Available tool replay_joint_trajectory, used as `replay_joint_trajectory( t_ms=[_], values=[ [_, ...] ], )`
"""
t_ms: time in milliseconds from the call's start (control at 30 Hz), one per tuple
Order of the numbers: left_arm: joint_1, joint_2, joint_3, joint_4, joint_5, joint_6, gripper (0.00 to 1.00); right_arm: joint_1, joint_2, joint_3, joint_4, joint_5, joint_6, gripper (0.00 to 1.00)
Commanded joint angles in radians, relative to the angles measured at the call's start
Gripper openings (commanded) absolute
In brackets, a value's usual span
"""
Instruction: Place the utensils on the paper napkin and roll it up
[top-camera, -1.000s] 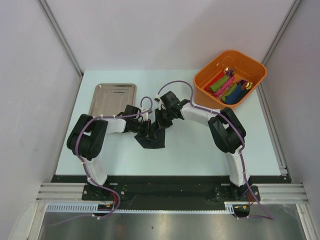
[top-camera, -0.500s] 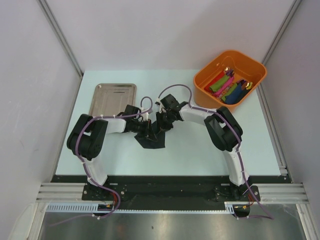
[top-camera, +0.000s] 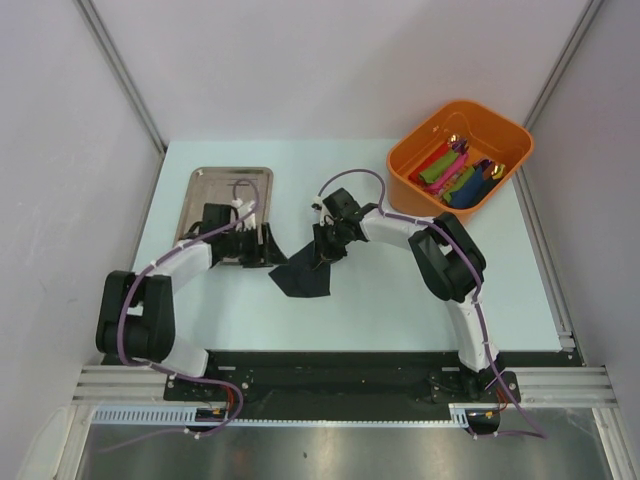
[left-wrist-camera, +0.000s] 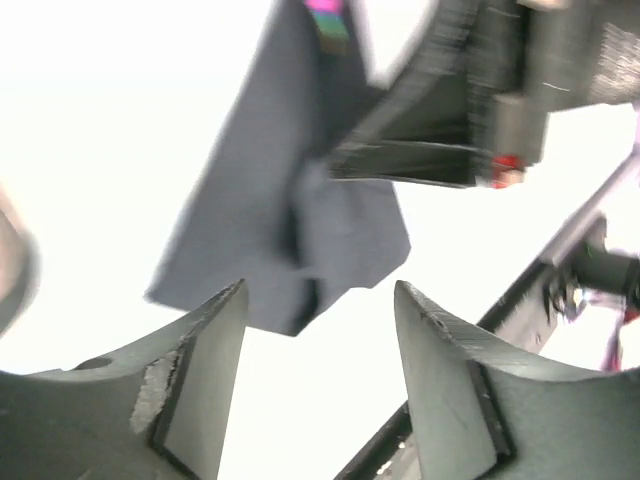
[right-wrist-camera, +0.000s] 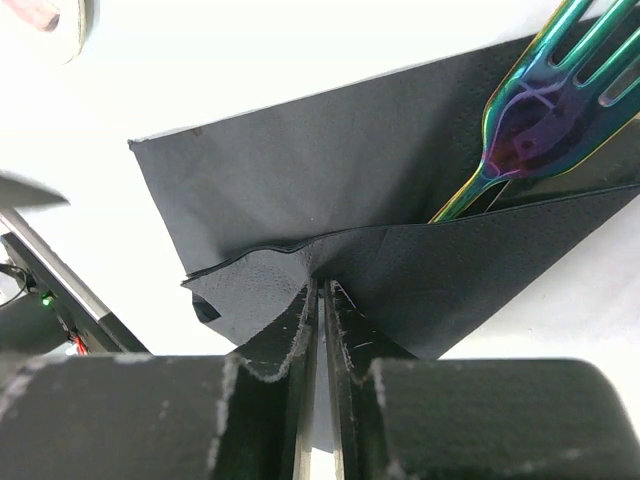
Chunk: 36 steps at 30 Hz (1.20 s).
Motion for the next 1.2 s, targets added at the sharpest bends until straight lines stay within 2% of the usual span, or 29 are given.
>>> replay_joint_trajectory(
  t_ms=[0, 233, 533, 767, 933, 1100, 1167],
  values=[
    [0.098, 0.028, -0.028, -0.129, -0.056, 0.078, 0.67, 0.013, 0.058, -0.04, -0.044, 0.063, -0.016, 0.11],
    [0.119, 0.12, -0.033, -0.067, -0.027, 0.073, 0.7, 0.011, 0.058, -0.04, -0.043, 0.061, -0.013, 0.11],
    [0.047, 0.258, -0.015, 0.003, 0.027, 0.034, 0.65, 0.01, 0.064, -0.04, -0.046, 0.051, -0.006, 0.11],
    [-0.035, 0.277, 0.016, 0.078, 0.085, 0.025, 0.63, 0.011, 0.063, -0.037, -0.046, 0.043, -0.005, 0.11],
    [-0.07, 0.287, 0.07, 0.106, 0.057, 0.055, 0.61, 0.016, 0.069, -0.036, -0.043, 0.042, 0.0, 0.1],
    [-0.067, 0.345, 0.16, 0.037, -0.011, 0.112, 0.62, 0.018, 0.07, -0.031, -0.044, 0.045, -0.003, 0.1],
    [-0.056, 0.341, 0.153, 0.037, -0.033, 0.115, 0.63, 0.016, 0.069, -0.033, -0.044, 0.043, -0.003, 0.11]
  ],
)
